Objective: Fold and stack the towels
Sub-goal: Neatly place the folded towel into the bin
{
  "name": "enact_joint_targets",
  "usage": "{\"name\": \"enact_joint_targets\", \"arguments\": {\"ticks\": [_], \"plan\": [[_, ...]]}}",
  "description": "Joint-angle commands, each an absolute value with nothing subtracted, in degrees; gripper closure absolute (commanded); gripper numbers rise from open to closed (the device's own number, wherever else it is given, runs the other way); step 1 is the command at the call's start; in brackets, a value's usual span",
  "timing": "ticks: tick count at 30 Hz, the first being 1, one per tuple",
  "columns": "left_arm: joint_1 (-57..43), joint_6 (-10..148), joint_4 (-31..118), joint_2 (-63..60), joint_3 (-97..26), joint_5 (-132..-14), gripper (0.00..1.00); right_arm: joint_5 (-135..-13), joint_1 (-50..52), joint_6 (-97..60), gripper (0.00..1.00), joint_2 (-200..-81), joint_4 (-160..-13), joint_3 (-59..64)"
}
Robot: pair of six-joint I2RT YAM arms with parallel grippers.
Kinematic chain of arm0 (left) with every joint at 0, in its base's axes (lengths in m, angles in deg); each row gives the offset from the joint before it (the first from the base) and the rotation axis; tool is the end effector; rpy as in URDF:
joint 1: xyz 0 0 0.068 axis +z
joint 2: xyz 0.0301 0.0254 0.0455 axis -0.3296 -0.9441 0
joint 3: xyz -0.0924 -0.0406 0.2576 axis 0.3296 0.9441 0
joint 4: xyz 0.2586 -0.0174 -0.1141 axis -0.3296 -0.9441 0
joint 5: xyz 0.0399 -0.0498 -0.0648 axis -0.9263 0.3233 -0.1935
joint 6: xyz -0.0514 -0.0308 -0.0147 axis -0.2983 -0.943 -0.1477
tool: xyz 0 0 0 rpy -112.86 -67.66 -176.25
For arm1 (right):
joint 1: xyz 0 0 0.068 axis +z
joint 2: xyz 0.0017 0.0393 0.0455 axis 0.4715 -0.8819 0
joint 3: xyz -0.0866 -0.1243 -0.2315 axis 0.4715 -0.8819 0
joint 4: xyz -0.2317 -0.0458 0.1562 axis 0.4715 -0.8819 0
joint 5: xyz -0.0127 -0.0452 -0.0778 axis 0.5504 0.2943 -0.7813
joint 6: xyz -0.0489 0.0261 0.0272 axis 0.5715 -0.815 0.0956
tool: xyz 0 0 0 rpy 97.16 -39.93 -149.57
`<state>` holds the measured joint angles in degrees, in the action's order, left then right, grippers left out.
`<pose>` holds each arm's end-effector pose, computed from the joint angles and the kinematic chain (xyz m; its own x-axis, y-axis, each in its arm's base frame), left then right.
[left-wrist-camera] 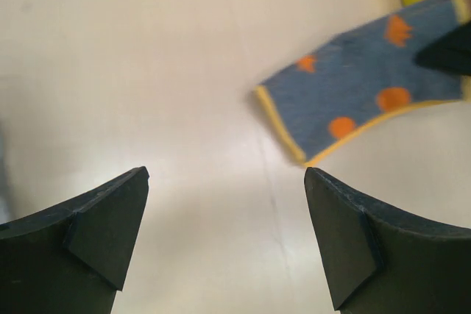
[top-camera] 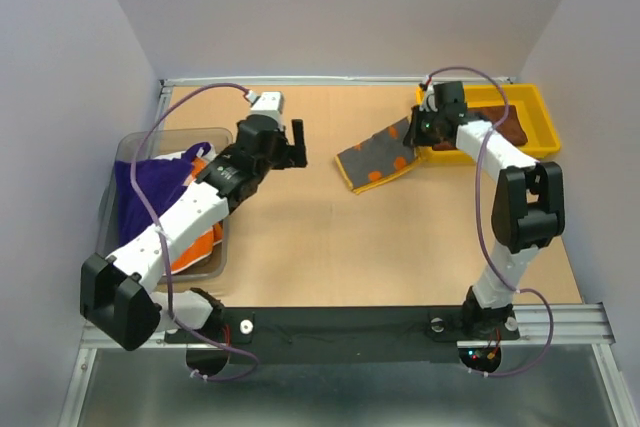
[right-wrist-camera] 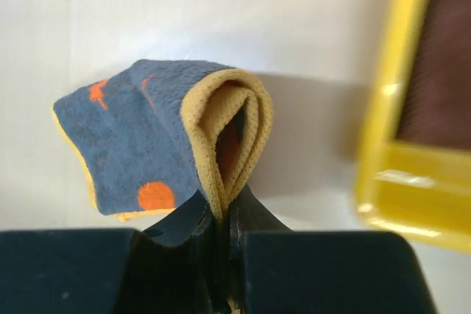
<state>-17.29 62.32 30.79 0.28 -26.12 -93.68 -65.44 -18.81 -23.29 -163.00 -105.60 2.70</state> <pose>0.2716 -0.1888 0.3356 -0.4136 -0.0738 -0.9074 0.3081 0.9266 -0.2158 0.4197 0.0818 0.2162 -0.7785 0.0705 -0.6237 -0.1832 0.9249 0.3331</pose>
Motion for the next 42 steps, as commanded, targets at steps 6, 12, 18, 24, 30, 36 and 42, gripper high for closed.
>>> {"name": "enact_joint_targets", "arguments": {"ticks": [6,12,18,24,30,36,42], "plan": [[-8.2,68.9,35.2,8.2,-15.7,-96.8,0.01,-79.2,-26.3,-1.4,0.99,-171.1,-123.1,28.7],[-7.3,68.9,35.0,5.8,-15.0,-99.7,0.01,-83.5,-30.0,5.5,0.99,-176.1,-125.3,36.3],[-6.6,68.5,34.9,2.0,-15.2,-101.2,0.01,-85.9,-33.0,12.4,1.00,-178.1,-125.6,40.2],[-6.2,68.3,36.8,1.0,-14.1,-102.1,0.01,-83.3,-37.1,15.5,0.99,-180.7,-125.2,43.7],[-6.3,68.7,37.1,-0.8,-14.0,-103.6,0.01,-83.4,-38.9,17.0,1.00,-182.8,-124.8,46.8],[-6.2,68.9,37.5,-1.8,-14.1,-103.4,0.01,-82.7,-39.5,17.7,1.00,-184.6,-124.6,47.6],[-6.2,69.0,37.4,-2.2,-14.0,-103.3,0.01,-83.9,-39.5,16.9,0.99,-186.7,-123.8,45.3]]}}
